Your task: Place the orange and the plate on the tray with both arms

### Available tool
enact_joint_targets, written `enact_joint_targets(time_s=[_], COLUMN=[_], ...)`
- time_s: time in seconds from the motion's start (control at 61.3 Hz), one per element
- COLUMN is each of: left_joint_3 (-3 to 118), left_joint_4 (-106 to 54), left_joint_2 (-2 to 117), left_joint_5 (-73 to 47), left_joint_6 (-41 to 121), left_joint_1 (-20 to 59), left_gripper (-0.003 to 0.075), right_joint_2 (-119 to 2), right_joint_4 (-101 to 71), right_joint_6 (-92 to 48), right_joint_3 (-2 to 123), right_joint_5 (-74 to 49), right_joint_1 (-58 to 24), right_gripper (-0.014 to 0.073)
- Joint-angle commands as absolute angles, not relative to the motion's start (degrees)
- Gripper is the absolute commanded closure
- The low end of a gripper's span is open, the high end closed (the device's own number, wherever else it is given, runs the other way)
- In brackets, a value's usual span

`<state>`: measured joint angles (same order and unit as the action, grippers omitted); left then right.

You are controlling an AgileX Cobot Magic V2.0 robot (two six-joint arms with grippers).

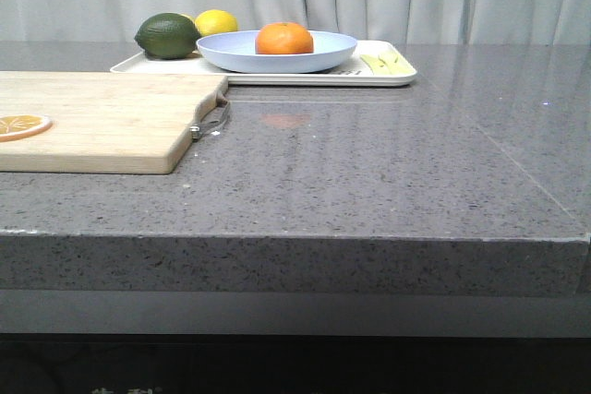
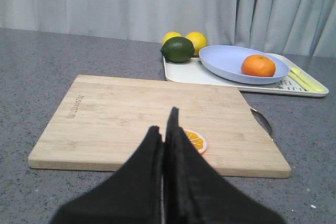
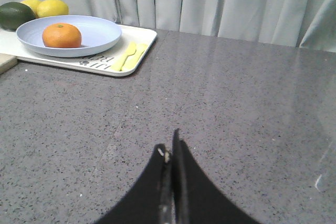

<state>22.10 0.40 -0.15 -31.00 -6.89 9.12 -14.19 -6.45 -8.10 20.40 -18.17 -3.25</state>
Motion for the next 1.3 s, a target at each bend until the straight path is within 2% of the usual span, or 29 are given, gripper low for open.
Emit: enact_joint_targets(time_s=[0.0, 0.147, 0.457, 0.881, 1.288], left_joint_3=[23.54, 21.58, 12.2, -0.24, -0.31], left_joint_4=[0.0, 0.0, -1.95, -1.95, -1.95], left_joint_2=[0.54, 0.49, -1.44, -1.44, -1.35], left_joint_5=[-26.21, -25.69, -17.84, -6.02, -5.66], left_joint_6=[-7.38, -7.28, -7.28, -7.28, -7.28], left_joint_1=[9.06, 8.51, 0.84, 0.45, 0.45], left_gripper=[0.0738, 0.0738, 0.0738, 0.0738, 0.0738], right_joint_2=[-14.58, -14.58, -14.58, -14.58, -14.58], right_joint_4=[-6.58, -6.58, -6.58, -6.58, -6.58], right_joint_6=[-8.53, -8.53, -8.53, -8.53, -8.53], right_joint_3=[21.74, 21.74, 21.74, 21.74, 21.74], right_joint_5=[-12.95, -12.95, -13.01, -13.01, -13.01], right_joint_1=[-2.97, -2.97, -2.97, -2.97, -2.97], right_gripper=[0.0657, 0.0657, 0.0657, 0.0657, 0.0657])
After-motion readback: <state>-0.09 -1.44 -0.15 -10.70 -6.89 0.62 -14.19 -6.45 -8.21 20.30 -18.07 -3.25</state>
